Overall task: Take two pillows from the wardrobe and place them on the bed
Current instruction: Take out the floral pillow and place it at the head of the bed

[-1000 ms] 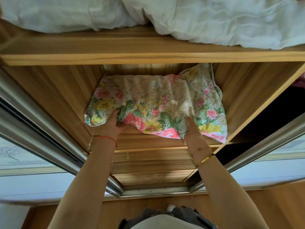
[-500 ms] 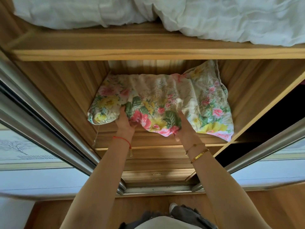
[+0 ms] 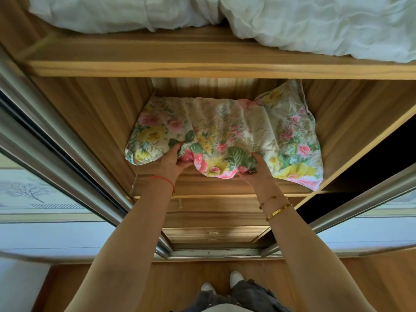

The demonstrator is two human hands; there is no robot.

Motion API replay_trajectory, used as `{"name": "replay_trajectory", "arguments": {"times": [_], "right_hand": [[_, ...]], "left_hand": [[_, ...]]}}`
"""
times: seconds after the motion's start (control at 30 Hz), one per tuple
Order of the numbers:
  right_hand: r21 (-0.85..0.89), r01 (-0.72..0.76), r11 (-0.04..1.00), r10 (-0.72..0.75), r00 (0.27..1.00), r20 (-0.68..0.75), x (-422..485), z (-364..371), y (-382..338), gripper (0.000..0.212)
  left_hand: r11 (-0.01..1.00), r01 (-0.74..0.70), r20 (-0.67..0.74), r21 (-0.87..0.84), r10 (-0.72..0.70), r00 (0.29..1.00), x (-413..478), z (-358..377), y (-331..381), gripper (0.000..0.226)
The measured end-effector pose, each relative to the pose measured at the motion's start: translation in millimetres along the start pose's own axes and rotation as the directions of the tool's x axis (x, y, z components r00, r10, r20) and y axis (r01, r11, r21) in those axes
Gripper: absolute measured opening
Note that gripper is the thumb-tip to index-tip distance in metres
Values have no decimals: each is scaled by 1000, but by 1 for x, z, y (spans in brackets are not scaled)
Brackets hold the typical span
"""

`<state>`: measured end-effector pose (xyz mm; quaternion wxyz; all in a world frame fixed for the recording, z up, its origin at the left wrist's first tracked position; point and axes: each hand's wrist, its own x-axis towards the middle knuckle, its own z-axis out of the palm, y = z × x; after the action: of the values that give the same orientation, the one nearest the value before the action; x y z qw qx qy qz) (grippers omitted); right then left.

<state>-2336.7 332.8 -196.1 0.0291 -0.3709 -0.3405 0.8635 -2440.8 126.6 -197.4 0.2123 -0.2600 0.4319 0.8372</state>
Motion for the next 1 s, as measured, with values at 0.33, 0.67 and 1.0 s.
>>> {"name": "replay_trajectory", "arguments": {"times": [0.33,0.67,1.0], "right_hand": [[-681,600,420,-524,773,358,-50,-47,23,50],[-706,614,352,-333,787,519,-95,-112,23,45],[-717,651,250,-234,759,608,-122,-177,14,50]], "left_hand": [[983,-148,20,-106,151,988,-44,-17,-27,22],[960,-244,-87,-140,233,969,-116,-48,-75,19],[877,-402,-166,-261,370,914,-202,-66,-156,17]]}}
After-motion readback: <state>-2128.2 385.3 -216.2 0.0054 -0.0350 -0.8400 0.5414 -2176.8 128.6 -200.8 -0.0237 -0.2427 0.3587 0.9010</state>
